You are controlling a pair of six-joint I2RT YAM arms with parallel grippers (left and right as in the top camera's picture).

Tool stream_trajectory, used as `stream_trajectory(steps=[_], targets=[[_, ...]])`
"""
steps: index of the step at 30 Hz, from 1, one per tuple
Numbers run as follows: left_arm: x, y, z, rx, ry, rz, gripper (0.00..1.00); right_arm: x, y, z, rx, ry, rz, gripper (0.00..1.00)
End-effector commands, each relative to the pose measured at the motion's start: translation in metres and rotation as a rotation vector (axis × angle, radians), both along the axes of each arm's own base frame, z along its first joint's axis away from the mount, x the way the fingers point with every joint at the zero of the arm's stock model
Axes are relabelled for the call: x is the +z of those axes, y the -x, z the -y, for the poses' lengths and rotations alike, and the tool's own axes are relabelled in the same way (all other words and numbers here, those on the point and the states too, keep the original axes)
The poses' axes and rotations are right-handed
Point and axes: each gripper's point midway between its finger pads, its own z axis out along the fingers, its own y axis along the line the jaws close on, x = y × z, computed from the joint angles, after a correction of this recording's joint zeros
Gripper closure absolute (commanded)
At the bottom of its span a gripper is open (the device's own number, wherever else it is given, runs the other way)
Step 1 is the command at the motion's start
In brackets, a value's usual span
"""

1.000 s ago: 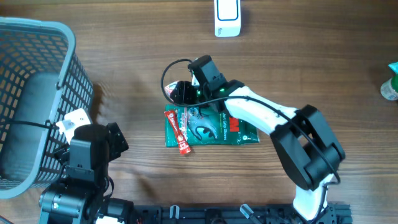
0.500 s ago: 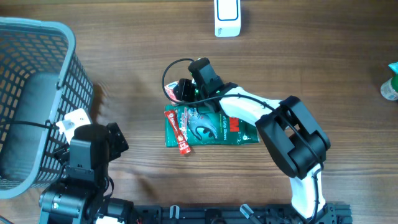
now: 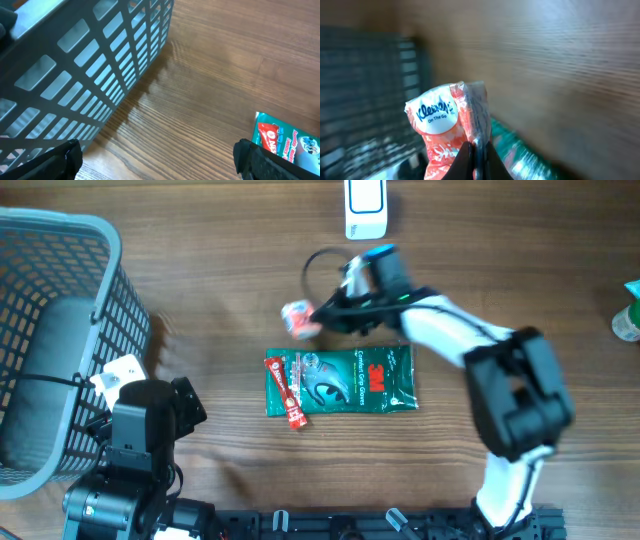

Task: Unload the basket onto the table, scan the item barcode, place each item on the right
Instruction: 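Grasp the red-white Kleenex pack with the right gripper and lift it, then hold the Kleenex pack at the scanner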

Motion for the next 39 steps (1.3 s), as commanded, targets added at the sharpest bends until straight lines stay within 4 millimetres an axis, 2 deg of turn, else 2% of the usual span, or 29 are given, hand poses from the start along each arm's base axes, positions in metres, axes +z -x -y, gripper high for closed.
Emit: stream_trajectory(steps=[1,2,3,7,11,13,15,18,20,24,26,28,30,31,33,35,37,39], targets=[[0.005,0.000,-0.003,0.004,-0.015,0.010,0.00,0.102,0.035,0.020,0.274,-0.385,0.117,0.95],[0.005,0.000,-0.003,0.004,-0.015,0.010,0.00,0.124,0.047,0.032,0.358,-0.519,0.134,0.95],[0.005,0.000,-0.003,0.004,-0.015,0.010,0.00,0.133,0.051,0.039,0.387,-0.573,0.132,0.95],[0.005,0.000,-0.003,0.004,-0.015,0.010,0.00,0.132,0.052,0.043,0.380,-0.583,0.120,0.95],[0.005,0.000,-0.003,0.004,-0.015,0.010,0.00,0.130,0.066,0.045,0.360,-0.578,0.096,0.95],[0.005,0.000,-0.003,0.004,-0.015,0.010,0.00,0.115,0.080,0.048,0.322,-0.486,0.061,0.95],[0.005,0.000,-0.003,0.004,-0.015,0.010,0.00,0.097,0.102,0.056,0.331,-0.349,0.041,0.95],[0.005,0.000,-0.003,0.004,-0.015,0.011,0.00,0.110,0.125,0.061,0.370,-0.343,0.063,0.95],[0.005,0.000,-0.003,0.004,-0.015,0.010,0.00,0.116,0.132,0.064,0.389,-0.307,0.106,0.95],[0.005,0.000,-0.003,0.004,-0.015,0.010,0.00,0.113,0.127,0.068,0.415,-0.199,0.223,0.95],[0.005,0.000,-0.003,0.004,-0.015,0.010,0.00,0.106,0.109,0.068,0.378,-0.135,0.251,0.95],[0.005,0.000,-0.003,0.004,-0.015,0.010,0.00,0.095,0.077,0.071,0.275,-0.028,0.260,0.95],[0.005,0.000,-0.003,0.004,-0.015,0.010,0.00,0.076,0.017,0.092,0.040,0.213,0.320,0.95],[0.005,0.000,-0.003,0.004,-0.015,0.010,0.00,0.073,-0.004,0.104,-0.054,0.295,0.348,0.95],[0.005,0.000,-0.003,0.004,-0.015,0.010,0.00,0.077,-0.044,0.130,-0.228,0.448,0.459,0.95],[0.005,0.000,-0.003,0.004,-0.015,0.010,0.00,0.088,-0.074,0.155,-0.364,0.569,0.570,0.95],[0.005,0.000,-0.003,0.004,-0.015,0.010,0.00,0.100,-0.097,0.178,-0.492,0.667,0.654,0.96],[0.005,0.000,-0.003,0.004,-0.015,0.010,0.00,0.102,-0.109,0.181,-0.523,0.679,0.697,0.95]])
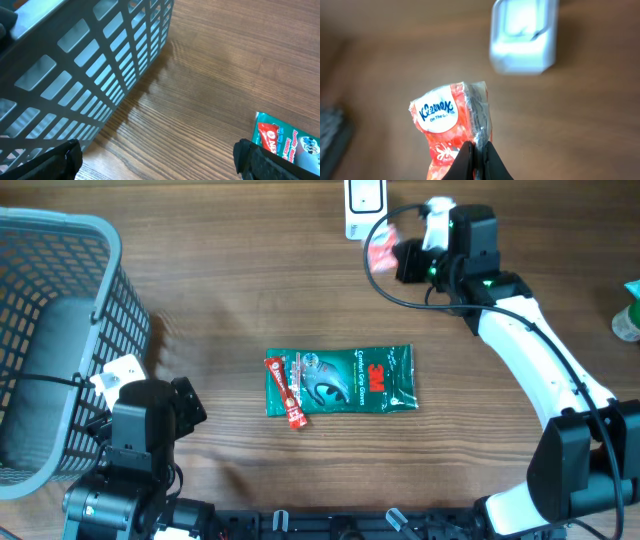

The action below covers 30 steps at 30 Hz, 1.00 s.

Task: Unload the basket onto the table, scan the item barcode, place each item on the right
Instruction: 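Hold the Kleenex pack at the scanner, then move the Kleenex pack to the right edge and release it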

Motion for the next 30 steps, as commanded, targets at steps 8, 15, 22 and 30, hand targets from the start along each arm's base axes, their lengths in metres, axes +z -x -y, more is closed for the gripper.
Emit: stream_trajectory(steps=[8,15,22,30], targets=[[0.005,0.000,-0.003,0.004,-0.015,0.011,0.00,-0.018,-0.099,0.031,-0.229,0.166,0.175,0.95],[0.005,0.000,-0.003,0.004,-0.015,0.011,0.00,-0.028,-0.154,0.006,-0.193,0.346,0.259,0.95],[0.005,0.000,-0.003,0.004,-0.015,0.011,0.00,-0.029,-0.156,0.009,-0.285,0.427,0.260,0.95],[0.005,0.000,-0.003,0.004,-0.015,0.011,0.00,0.014,-0.130,0.122,-0.616,0.667,0.145,0.96]])
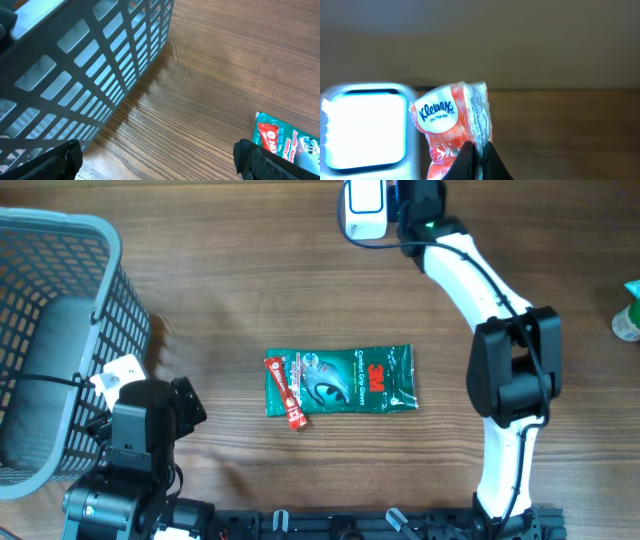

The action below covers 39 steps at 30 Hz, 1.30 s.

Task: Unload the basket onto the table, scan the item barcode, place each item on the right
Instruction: 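Move the Kleenex pack to the right edge and release it, then grasp the red Nescafe stick with the right gripper and lift it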

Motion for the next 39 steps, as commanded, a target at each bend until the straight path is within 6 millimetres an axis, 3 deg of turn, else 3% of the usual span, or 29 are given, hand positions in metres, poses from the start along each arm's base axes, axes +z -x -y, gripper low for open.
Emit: stream_trajectory(steps=[1,3,7,9,12,14,17,18,20,22,24,26,28,30,32,34,39], targets=[[0.005,0.000,-0.003,0.004,-0.015,0.010,0.00,0.041,0.018,0.093,-0.278,0.113,0.020,0.96],[0.005,0.000,-0.003,0.004,-0.015,0.010,0.00,0.030,0.029,0.141,-0.362,0.118,-0.042,0.96],[0.005,0.000,-0.003,0.004,-0.015,0.010,0.00,0.009,0.073,0.268,-0.634,0.060,-0.136,0.96],[0.005,0.000,-0.003,0.004,-0.015,0.010,0.00,0.008,0.094,0.320,-0.727,0.055,-0.145,0.95],[0.005,0.000,-0.003,0.004,-0.015,0.010,0.00,0.005,0.120,0.375,-0.798,0.039,-0.167,0.95],[0.005,0.000,-0.003,0.004,-0.015,0.010,0.00,-0.003,0.132,0.398,-0.805,-0.029,-0.179,0.95],[0.005,0.000,-0.003,0.004,-0.015,0.010,0.00,-0.020,0.142,0.406,-0.775,-0.191,-0.198,0.89],[0.005,0.000,-0.003,0.004,-0.015,0.010,0.00,-0.023,0.143,0.406,-0.782,-0.221,-0.198,0.81],[0.005,0.000,-0.003,0.004,-0.015,0.010,0.00,-0.024,0.145,0.404,-0.783,-0.237,-0.205,0.39],[0.005,0.000,-0.003,0.004,-0.015,0.010,0.00,-0.018,0.146,0.399,-0.791,-0.252,-0.199,0.26],[0.005,0.000,-0.003,0.004,-0.015,0.010,0.00,0.000,0.142,0.382,-0.758,-0.305,-0.170,0.00],[0.005,0.000,-0.003,0.004,-0.015,0.010,0.00,0.017,0.133,0.354,-0.656,-0.379,-0.158,0.00],[0.005,0.000,-0.003,0.004,-0.015,0.010,0.00,0.046,0.123,0.276,-0.396,-0.587,-0.187,0.00],[0.005,0.000,-0.003,0.004,-0.015,0.010,0.00,0.059,0.132,0.192,-0.160,-0.779,-0.296,0.01],[0.005,0.000,-0.003,0.004,-0.015,0.010,0.00,0.057,0.151,0.114,0.074,-0.845,-0.454,0.04],[0.005,0.000,-0.003,0.004,-0.015,0.010,0.00,0.041,0.174,0.061,0.173,-0.805,-0.613,0.07],[0.005,0.000,-0.003,0.004,-0.015,0.010,0.00,-0.006,0.243,-0.070,0.389,-0.675,-0.925,0.00]])
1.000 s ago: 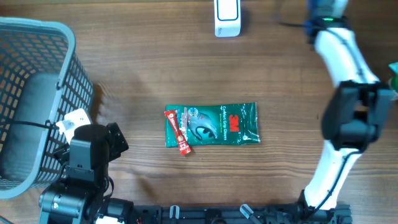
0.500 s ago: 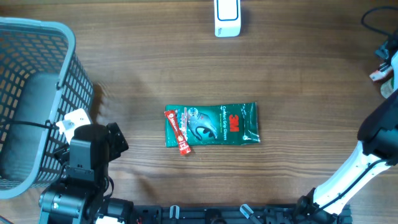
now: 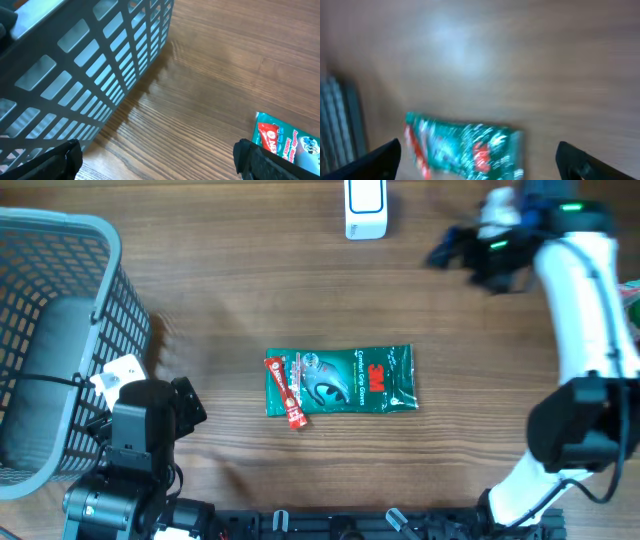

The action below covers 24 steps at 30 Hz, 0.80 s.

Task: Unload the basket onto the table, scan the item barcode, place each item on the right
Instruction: 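Grasp the red Nescafe stick with the right gripper and lift it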

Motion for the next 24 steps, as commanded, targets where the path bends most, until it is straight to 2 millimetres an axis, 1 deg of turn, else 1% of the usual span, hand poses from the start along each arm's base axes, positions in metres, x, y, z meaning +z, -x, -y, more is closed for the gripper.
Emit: stream_trajectory(steps=[1,2,4,7,9,10,11,12,13,15,16,17,18,19,20,21,23,24], targets=[[0.005,0.000,-0.003,0.004,-0.015,0.011,0.00,-0.036,0.054,-0.085,0.245,-0.025,-0.117,0.00],[0.005,0.000,-0.003,0.004,-0.015,0.011,0.00,-0.049,0.073,-0.105,0.288,-0.009,-0.154,0.01],[0.005,0.000,-0.003,0.004,-0.015,0.011,0.00,-0.070,0.102,-0.140,0.363,0.013,-0.183,0.05],[0.005,0.000,-0.003,0.004,-0.015,0.011,0.00,-0.098,0.131,-0.190,0.468,0.040,-0.117,0.08],[0.005,0.000,-0.003,0.004,-0.015,0.011,0.00,-0.113,0.135,-0.208,0.474,0.094,-0.047,0.11],[0.005,0.000,-0.003,0.004,-0.015,0.011,0.00,-0.116,0.135,-0.213,0.468,0.114,-0.023,0.13],[0.005,0.000,-0.003,0.004,-0.015,0.011,0.00,-0.123,0.132,-0.223,0.453,0.158,0.044,0.16],[0.005,0.000,-0.003,0.004,-0.015,0.011,0.00,-0.125,0.130,-0.229,0.458,0.170,0.082,0.18],[0.005,0.000,-0.003,0.004,-0.015,0.011,0.00,-0.129,0.127,-0.242,0.471,0.175,0.138,0.19],[0.005,0.000,-0.003,0.004,-0.015,0.011,0.00,-0.134,0.133,-0.259,0.503,0.161,0.171,0.22],[0.005,0.000,-0.003,0.004,-0.015,0.011,0.00,-0.141,0.137,-0.264,0.516,0.165,0.171,0.24],[0.005,0.000,-0.003,0.004,-0.015,0.011,0.00,-0.147,0.137,-0.264,0.515,0.188,0.173,0.26],[0.005,0.000,-0.003,0.004,-0.015,0.011,0.00,-0.159,0.133,-0.256,0.466,0.256,0.172,0.31],[0.005,0.000,-0.003,0.004,-0.015,0.011,0.00,-0.167,0.129,-0.249,0.421,0.300,0.166,0.33],[0.005,0.000,-0.003,0.004,-0.015,0.011,0.00,-0.180,0.130,-0.246,0.415,0.321,0.145,0.37],[0.005,0.000,-0.003,0.004,-0.015,0.011,0.00,-0.188,0.133,-0.245,0.423,0.323,0.122,0.47],[0.005,0.000,-0.003,0.004,-0.015,0.011,0.00,-0.192,0.141,-0.250,0.444,0.291,0.083,0.80],[0.005,0.000,-0.003,0.004,-0.015,0.011,0.00,-0.191,0.144,-0.253,0.449,0.270,0.073,0.93]])
